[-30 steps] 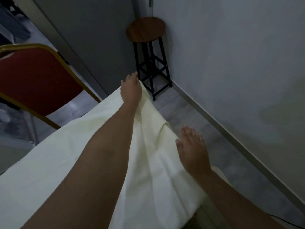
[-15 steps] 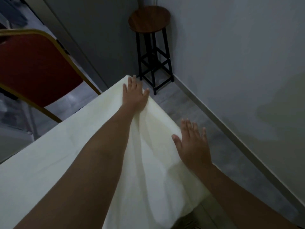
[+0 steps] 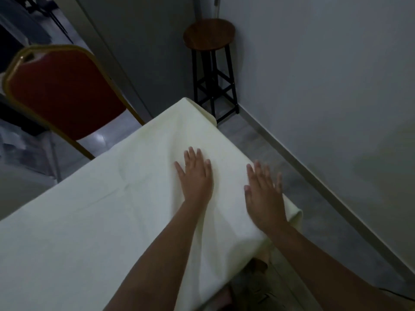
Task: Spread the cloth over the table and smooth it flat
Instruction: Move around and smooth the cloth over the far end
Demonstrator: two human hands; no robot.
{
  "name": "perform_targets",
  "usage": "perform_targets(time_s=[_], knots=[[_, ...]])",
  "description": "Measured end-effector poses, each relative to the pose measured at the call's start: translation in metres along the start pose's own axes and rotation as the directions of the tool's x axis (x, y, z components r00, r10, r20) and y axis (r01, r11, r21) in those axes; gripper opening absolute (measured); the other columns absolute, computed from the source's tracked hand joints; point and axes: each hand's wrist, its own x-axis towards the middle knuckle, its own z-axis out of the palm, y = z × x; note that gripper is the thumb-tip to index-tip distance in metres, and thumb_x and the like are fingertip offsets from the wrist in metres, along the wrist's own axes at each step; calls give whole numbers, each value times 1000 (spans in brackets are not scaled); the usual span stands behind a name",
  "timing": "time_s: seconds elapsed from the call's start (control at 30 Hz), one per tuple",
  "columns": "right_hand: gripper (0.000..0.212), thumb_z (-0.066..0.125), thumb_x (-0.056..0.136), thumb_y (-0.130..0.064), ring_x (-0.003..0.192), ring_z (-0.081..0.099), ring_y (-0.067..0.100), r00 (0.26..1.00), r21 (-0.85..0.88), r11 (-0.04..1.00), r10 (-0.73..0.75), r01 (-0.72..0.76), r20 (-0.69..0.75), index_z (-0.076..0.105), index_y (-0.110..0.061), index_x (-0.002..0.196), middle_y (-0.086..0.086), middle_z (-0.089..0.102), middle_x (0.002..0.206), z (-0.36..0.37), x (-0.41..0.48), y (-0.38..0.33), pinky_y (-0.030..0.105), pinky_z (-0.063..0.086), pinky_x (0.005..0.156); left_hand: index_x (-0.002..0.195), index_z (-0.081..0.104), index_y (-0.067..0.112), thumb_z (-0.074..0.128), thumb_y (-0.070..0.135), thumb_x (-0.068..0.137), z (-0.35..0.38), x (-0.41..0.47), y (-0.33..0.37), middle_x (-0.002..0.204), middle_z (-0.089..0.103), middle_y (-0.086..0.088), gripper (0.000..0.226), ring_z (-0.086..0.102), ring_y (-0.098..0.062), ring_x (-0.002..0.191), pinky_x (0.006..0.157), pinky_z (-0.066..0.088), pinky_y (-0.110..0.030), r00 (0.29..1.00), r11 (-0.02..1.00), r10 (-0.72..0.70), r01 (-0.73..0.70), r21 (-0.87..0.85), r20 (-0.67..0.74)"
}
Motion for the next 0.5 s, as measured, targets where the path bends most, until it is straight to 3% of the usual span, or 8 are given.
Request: perform_targets(time_s=[0.1, 0.2, 0.3, 0.4, 0.5], knots=[[64, 28, 93, -39, 145, 18, 30, 984, -45, 984, 174, -173, 28, 24, -7, 148, 14, 23, 155, 8, -33, 12, 56, 4, 115, 153, 9, 14, 13, 40, 103, 5, -36, -1, 161, 2, -6, 57, -5, -17, 148, 118, -13, -45, 997, 998, 2, -7, 66, 76], [68, 17, 96, -48, 146, 10, 28, 987, -111, 983, 151, -144, 53, 19, -7, 150, 12, 18, 157, 6, -45, 30, 54, 0, 115, 153, 6, 13, 13, 42, 103, 9, -60, 5, 161, 1, -6, 59, -5, -18, 148, 118, -11, -45, 988, 991, 89, -100, 88, 126], [71, 13, 97, -54, 146, 8, 30, 979, -46, 982, 187, -184, 76, 15, -7, 150, 12, 16, 158, -1, -34, 56, 57, 1, 116, 153, 6, 13, 13, 42, 103, 14, -79, 19, 161, 0, -5, 59, -6, -18, 148, 119, -10, -45, 973, 980, 161, -177, 86, 163], [80, 11, 91, -61, 146, 7, 31, 959, 21, 976, 210, -217, 190, 12, -8, 151, 13, 13, 159, -12, -28, 82, 57, 1, 116, 153, 3, 14, 12, 43, 103, 17, -93, 30, 161, -3, -5, 59, -9, -17, 148, 119, -10, -45, 967, 979, 172, -189, 81, 186], [81, 10, 91, -60, 146, 7, 31, 964, 22, 982, 182, -190, 196, 10, -6, 151, 15, 11, 159, -18, -29, 82, 56, 1, 116, 153, 2, 14, 12, 43, 103, 20, -104, 39, 161, -4, -5, 60, -9, -17, 148, 119, -11, -44, 971, 983, 149, -166, 81, 189]])
